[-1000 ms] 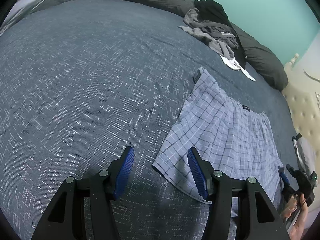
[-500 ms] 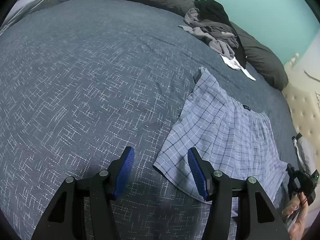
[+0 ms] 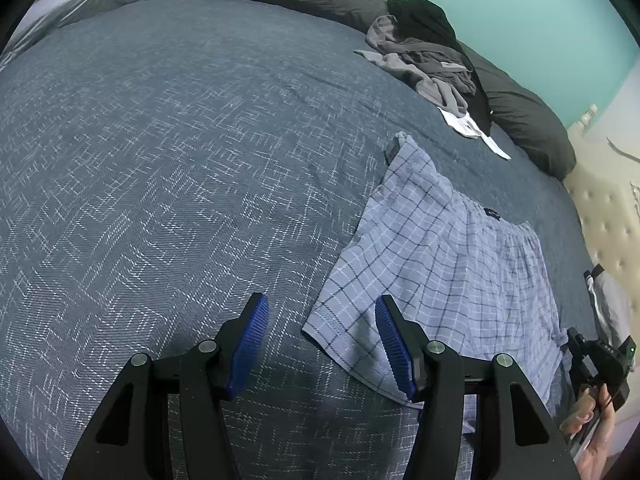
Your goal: Fold clothes
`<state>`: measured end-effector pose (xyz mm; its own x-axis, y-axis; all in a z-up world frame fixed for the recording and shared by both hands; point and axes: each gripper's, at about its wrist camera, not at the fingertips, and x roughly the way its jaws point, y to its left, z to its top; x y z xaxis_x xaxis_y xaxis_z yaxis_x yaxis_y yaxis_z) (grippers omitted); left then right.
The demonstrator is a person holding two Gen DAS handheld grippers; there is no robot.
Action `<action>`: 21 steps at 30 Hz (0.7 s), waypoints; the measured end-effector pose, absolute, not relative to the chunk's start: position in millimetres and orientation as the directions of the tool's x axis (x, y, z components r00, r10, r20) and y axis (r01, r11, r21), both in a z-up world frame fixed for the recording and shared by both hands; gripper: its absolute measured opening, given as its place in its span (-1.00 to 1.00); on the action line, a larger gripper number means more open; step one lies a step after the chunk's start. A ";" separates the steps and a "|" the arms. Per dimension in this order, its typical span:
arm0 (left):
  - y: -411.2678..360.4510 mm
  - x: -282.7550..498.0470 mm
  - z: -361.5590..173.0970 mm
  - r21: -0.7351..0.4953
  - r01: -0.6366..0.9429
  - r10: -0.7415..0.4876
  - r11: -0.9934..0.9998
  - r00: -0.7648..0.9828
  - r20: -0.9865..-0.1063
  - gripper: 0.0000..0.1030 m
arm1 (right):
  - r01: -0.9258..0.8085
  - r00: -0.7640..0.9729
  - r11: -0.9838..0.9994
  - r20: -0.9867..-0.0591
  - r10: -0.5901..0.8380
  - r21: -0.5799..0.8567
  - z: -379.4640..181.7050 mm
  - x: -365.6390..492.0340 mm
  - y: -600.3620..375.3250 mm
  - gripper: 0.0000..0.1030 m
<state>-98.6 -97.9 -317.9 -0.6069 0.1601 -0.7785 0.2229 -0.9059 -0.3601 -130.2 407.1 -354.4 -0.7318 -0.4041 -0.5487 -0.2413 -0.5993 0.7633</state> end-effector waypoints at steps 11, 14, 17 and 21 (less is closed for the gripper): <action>-98.0 -98.6 -318.6 -0.363 0.220 0.165 -0.906 -0.606 -0.778 0.16 | -0.233 -0.710 -0.634 -0.574 -0.407 0.737 -357.8 -130.9 396.6 -0.51; -97.5 -98.6 -318.4 -0.362 0.219 0.165 -0.906 -0.606 -0.778 0.16 | -0.209 -0.708 -0.662 -0.578 -0.405 0.720 -353.3 -131.2 390.4 -0.51; -97.3 -98.3 -318.2 -0.362 0.219 0.165 -0.906 -0.606 -0.778 0.16 | -0.220 -0.697 -0.658 -0.588 -0.410 0.721 -358.1 -131.3 388.7 -0.72; -97.9 -98.8 -318.3 -0.362 0.216 0.166 -0.907 -0.606 -0.778 0.16 | -0.247 -0.687 -0.631 -0.592 -0.421 0.735 -366.4 -130.6 392.5 -0.92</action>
